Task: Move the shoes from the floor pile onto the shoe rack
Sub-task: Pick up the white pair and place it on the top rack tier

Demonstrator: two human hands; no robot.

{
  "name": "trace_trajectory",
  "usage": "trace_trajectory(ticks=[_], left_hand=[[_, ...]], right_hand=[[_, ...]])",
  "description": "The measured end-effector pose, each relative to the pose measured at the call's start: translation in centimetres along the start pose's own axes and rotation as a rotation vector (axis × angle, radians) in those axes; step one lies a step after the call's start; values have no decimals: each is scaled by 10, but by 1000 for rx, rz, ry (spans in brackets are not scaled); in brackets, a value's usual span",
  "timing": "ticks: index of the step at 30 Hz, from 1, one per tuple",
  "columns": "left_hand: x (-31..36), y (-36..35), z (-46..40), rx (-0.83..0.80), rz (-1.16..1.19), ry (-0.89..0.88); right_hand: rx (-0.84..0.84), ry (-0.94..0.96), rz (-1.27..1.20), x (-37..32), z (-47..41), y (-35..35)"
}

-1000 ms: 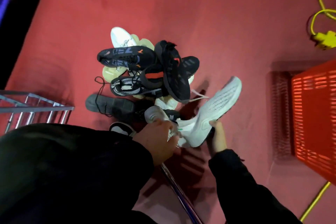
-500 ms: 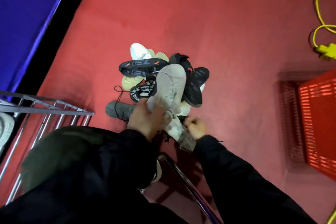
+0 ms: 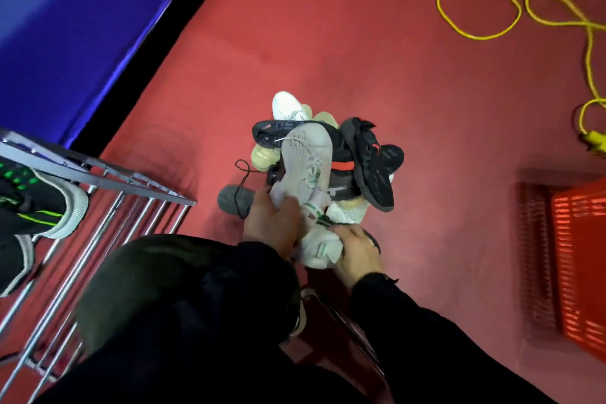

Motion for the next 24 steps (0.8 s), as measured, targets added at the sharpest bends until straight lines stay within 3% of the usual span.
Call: trace_trajectory(ticks=[3, 7, 10, 18, 24], left_hand=[[-6, 21, 7, 19, 270, 7], [-10, 67, 34, 7, 501, 19], [-15, 103, 51, -38, 648, -17], [-35, 182, 90, -159, 902, -67], [-57, 236, 119, -212, 1224, -103]], right_hand=[[19, 151, -78, -41, 19, 19], [194, 300, -219, -104, 39, 45], [249, 397, -109, -156, 51, 68], [259, 885, 165, -283, 73, 89], [308, 1153, 199, -372, 98, 90]])
Point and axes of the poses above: each hand's wrist, its own z-axis away from the middle knuckle, its own y-axis out of the back of the hand, x = y × z, the point moved 6 cm from there along -z, towards the middle knuckle, and after that the axes turned 4 degrees about y, right-handed, at the moved point
